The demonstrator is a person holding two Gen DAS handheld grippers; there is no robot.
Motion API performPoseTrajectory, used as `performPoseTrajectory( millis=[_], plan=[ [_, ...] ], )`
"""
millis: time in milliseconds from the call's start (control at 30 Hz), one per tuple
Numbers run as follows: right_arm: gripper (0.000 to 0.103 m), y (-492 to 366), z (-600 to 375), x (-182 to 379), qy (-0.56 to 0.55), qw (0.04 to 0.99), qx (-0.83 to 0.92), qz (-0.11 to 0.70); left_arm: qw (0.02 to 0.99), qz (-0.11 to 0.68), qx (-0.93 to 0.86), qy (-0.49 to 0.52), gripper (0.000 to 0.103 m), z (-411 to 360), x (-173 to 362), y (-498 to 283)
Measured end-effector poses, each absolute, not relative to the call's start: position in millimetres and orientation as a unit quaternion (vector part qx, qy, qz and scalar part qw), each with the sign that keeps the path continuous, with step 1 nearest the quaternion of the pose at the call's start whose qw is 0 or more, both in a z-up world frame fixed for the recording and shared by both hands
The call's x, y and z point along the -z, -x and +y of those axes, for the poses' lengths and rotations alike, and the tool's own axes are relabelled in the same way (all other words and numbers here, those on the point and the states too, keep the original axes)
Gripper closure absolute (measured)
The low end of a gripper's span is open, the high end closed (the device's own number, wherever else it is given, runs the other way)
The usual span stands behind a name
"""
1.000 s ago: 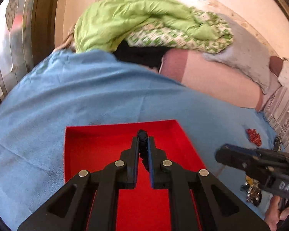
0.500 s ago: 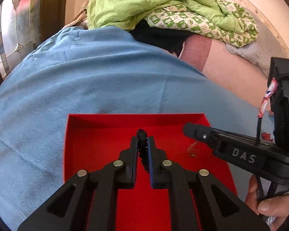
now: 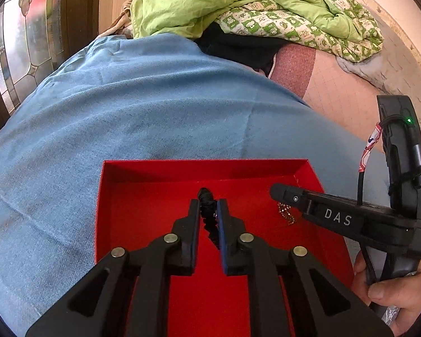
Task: Organize jewelry
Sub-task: 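Lower both held pieces into the red tray and open both grippers, then move both grippers back to the jewelry heap on the blanket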
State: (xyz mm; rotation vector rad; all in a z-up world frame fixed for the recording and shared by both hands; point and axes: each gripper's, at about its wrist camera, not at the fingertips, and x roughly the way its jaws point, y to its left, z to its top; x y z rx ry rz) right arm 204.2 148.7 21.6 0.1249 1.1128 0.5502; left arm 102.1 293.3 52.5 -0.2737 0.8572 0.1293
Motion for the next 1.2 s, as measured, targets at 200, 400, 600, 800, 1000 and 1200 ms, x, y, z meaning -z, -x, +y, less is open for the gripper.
performPoseTrajectory(
  millis=[200, 400, 600, 800, 1000, 1200],
  plan=[
    [0.076, -202, 147, -26, -0.061, 0.814, -0.258, 0.517, 0.901, 0.408, -0.072, 0.129, 0.071, 295, -55, -100],
    [0.072, -199, 146, -34, -0.062, 0.817, -0.262, 0.511, 0.903, 0.403, -0.077, 0.128, 0.067, 295, -59, -99],
    [0.072, -190, 130, -53, -0.077, 0.821, -0.278, 0.493, 0.912, 0.382, -0.088, 0.122, 0.056, 288, -71, -96],
    [0.072, -163, 101, -81, -0.086, 0.833, -0.291, 0.463, 0.92, 0.367, -0.088, 0.105, 0.053, 269, -83, -95],
    [0.072, -125, 55, -102, -0.1, 0.838, -0.306, 0.441, 0.927, 0.357, -0.084, 0.082, 0.05, 246, -90, -93],
    [0.072, -86, -12, -106, -0.134, 0.845, -0.289, 0.43, 0.933, 0.352, -0.064, 0.044, 0.045, 206, -93, -87]
  ],
)
